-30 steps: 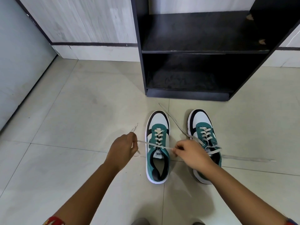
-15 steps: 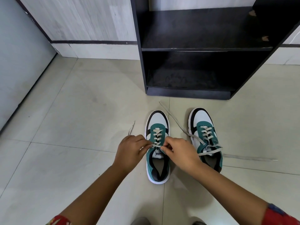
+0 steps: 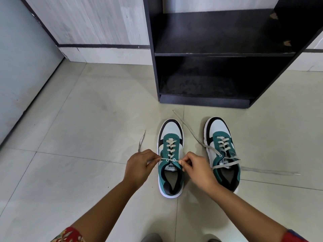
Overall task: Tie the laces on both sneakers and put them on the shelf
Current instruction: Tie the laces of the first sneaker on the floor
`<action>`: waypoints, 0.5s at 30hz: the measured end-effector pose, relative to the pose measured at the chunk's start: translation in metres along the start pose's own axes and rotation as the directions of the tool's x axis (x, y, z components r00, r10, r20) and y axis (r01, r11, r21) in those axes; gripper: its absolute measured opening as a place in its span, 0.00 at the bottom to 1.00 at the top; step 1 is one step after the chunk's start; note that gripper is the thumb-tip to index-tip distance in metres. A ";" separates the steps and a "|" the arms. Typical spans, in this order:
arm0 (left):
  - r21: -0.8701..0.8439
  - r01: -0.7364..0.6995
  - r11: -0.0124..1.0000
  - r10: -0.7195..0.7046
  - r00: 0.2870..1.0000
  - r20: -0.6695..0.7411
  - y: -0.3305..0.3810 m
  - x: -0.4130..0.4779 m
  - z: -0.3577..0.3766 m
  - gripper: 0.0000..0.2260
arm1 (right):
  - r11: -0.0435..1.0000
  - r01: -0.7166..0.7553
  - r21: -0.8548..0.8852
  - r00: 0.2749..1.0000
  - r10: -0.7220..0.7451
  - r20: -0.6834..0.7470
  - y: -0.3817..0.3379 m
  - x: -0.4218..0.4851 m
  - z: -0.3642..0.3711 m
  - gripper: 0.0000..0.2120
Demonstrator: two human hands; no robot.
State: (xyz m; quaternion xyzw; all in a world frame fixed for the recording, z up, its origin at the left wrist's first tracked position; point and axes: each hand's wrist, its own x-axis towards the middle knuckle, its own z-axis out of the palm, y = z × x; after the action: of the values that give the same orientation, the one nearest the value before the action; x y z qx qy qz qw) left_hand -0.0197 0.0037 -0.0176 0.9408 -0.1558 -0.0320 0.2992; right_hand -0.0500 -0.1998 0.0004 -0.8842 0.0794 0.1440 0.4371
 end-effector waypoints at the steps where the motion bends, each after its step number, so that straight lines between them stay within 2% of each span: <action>1: -0.006 0.005 1.000 -0.005 1.000 0.011 0.000 0.000 -0.001 0.10 | 1.000 0.000 0.000 1.000 0.000 -0.002 -0.001 -0.001 0.000 0.07; 3: -0.033 0.019 0.999 -0.017 0.998 0.054 -0.003 0.001 -0.004 0.09 | 0.999 0.002 -0.054 1.000 -0.001 0.016 -0.001 0.000 -0.002 0.08; 5: -0.142 0.099 0.985 -0.081 0.989 0.127 -0.006 0.003 -0.009 0.09 | 0.993 0.022 -0.119 0.998 -0.016 0.054 0.001 -0.001 -0.006 0.12; 6: -0.252 0.180 0.951 -0.142 0.977 0.159 -0.005 0.004 -0.012 0.11 | 0.995 0.035 -0.091 0.997 -0.028 0.075 0.000 -0.001 -0.008 0.13; 8: -0.529 0.346 0.775 -0.283 0.938 0.198 0.003 0.008 -0.020 0.13 | 0.982 0.013 0.187 0.995 -0.032 0.099 -0.004 -0.002 -0.010 0.13; 10: -0.740 0.441 0.508 -0.364 0.888 0.280 0.016 0.013 -0.025 0.17 | 0.833 -0.080 0.547 0.992 0.013 0.125 -0.011 0.001 -0.009 0.15; 12: -0.827 0.484 0.284 -0.344 0.857 0.384 0.031 0.019 -0.030 0.20 | 0.649 -0.125 0.750 0.990 0.027 0.141 -0.018 0.005 -0.008 0.16; 13: -0.834 0.497 0.239 -0.334 0.849 0.410 0.037 0.021 -0.032 0.19 | 0.580 -0.124 0.805 0.990 0.017 0.141 -0.020 0.008 -0.009 0.16; 15: -0.831 0.490 0.263 -0.335 0.854 0.398 0.042 0.026 -0.034 0.15 | 0.467 -0.138 0.873 0.988 0.003 0.154 -0.024 0.011 -0.011 0.15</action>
State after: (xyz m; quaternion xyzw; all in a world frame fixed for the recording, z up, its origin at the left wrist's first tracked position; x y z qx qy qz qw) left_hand -0.0019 -0.0182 0.0355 0.6188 0.1182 -0.2553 0.7335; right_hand -0.0313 -0.1942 0.0215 -0.5176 0.1499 0.1579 0.8275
